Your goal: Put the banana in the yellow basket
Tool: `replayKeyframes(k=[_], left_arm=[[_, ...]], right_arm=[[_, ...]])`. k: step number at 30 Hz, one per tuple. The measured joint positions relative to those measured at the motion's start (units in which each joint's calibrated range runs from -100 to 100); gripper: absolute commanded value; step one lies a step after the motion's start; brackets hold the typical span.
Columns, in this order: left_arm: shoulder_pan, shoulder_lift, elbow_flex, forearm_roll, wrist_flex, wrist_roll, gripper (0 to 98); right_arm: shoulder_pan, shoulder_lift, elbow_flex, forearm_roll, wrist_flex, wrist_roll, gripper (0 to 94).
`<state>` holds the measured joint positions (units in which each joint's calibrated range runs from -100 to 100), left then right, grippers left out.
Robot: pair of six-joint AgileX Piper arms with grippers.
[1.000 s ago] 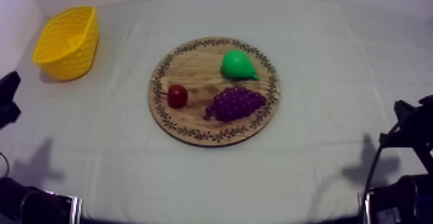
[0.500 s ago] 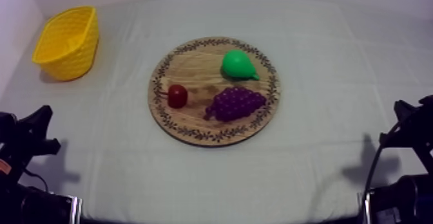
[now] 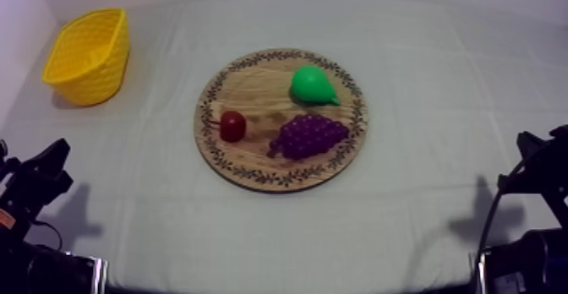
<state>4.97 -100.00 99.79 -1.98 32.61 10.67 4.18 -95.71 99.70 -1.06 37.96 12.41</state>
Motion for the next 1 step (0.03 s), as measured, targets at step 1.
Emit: replayKeyframes(k=[1], left_arm=[[0.0,0.0,0.0,0.00,0.0,0.6,0.0]], right_arm=[[0.0,0.0,0.0,0.0,0.0,0.0,0.6]])
